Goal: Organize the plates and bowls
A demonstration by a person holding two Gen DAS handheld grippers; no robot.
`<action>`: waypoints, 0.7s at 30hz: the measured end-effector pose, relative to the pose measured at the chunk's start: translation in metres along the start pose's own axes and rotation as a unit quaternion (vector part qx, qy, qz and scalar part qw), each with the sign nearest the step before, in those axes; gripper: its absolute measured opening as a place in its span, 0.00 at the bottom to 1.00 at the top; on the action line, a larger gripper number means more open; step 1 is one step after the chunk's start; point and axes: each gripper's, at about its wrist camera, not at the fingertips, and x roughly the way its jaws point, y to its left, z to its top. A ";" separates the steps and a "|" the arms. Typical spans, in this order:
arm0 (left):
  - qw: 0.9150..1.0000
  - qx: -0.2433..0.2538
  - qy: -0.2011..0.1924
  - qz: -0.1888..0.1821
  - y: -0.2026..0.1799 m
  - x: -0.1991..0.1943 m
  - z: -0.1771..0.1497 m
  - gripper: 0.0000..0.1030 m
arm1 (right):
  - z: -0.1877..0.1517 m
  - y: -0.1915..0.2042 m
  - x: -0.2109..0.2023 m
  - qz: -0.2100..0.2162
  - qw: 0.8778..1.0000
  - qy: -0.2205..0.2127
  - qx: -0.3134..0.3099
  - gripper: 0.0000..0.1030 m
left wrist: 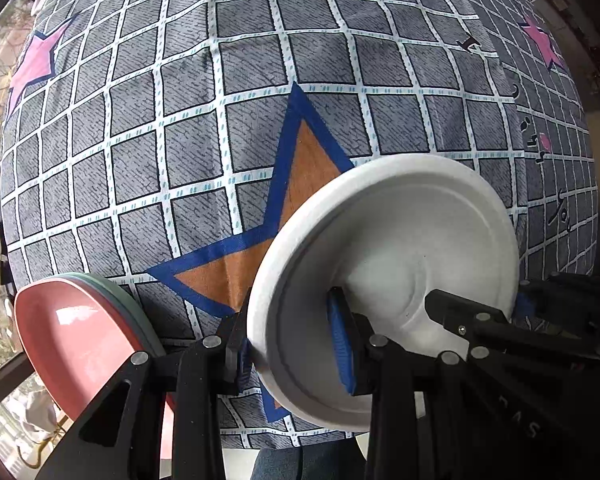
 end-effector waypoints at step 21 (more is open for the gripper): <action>1.000 -0.019 -0.003 -0.008 0.023 -0.013 -0.016 0.34 | -0.007 0.018 0.020 -0.013 1.000 0.012 -0.019 0.26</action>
